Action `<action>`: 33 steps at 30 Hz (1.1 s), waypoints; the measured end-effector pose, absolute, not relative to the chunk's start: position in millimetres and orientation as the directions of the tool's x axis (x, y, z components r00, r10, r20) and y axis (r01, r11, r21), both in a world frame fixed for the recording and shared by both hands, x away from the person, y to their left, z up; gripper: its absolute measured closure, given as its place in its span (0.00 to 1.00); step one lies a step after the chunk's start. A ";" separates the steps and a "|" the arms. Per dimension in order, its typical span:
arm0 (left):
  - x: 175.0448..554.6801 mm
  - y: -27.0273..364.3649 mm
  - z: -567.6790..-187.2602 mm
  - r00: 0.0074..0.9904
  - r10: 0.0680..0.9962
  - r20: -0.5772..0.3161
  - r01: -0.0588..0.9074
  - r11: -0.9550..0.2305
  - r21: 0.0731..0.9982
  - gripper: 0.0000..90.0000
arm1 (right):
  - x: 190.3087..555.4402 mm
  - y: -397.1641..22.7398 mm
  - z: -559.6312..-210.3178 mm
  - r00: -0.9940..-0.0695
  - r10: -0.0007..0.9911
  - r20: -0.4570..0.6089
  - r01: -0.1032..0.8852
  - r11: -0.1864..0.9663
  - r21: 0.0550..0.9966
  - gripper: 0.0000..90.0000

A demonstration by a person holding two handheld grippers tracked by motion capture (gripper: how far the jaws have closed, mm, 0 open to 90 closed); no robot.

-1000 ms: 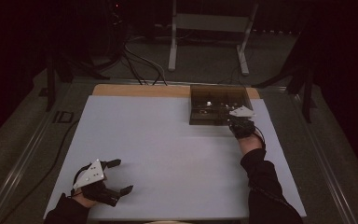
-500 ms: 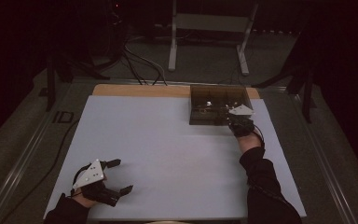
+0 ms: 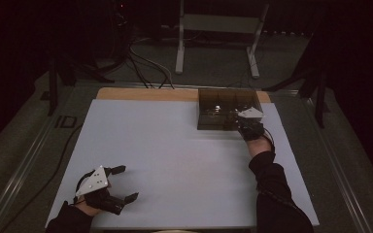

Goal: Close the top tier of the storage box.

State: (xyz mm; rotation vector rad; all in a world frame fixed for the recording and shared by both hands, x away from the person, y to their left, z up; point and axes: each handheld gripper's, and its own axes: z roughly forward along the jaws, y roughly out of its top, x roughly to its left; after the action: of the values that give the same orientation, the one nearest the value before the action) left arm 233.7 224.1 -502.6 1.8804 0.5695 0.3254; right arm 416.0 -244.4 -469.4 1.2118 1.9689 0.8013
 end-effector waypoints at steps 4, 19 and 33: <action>233.6 223.6 -502.8 0.849 0.527 -0.043 0.230 -0.296 0.927 0.01 | 418.2 -244.0 -469.2 -0.334 0.915 -0.227 0.494 0.375 0.784 1.00; 233.8 223.4 -502.9 0.849 0.526 -0.042 0.230 -0.297 0.927 0.01 | 424.0 -244.6 -468.6 -0.321 0.927 -0.196 0.505 0.343 0.792 1.00; 233.1 223.2 -502.6 0.849 0.527 -0.043 0.230 -0.295 0.927 0.01 | 416.0 -250.6 -471.4 -0.311 0.929 -0.200 0.508 0.340 0.791 1.00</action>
State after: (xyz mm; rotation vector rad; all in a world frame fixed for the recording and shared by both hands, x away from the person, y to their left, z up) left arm 233.1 223.2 -502.6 1.8820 0.5663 0.3245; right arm 416.0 -250.6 -471.4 1.2551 1.9467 0.8172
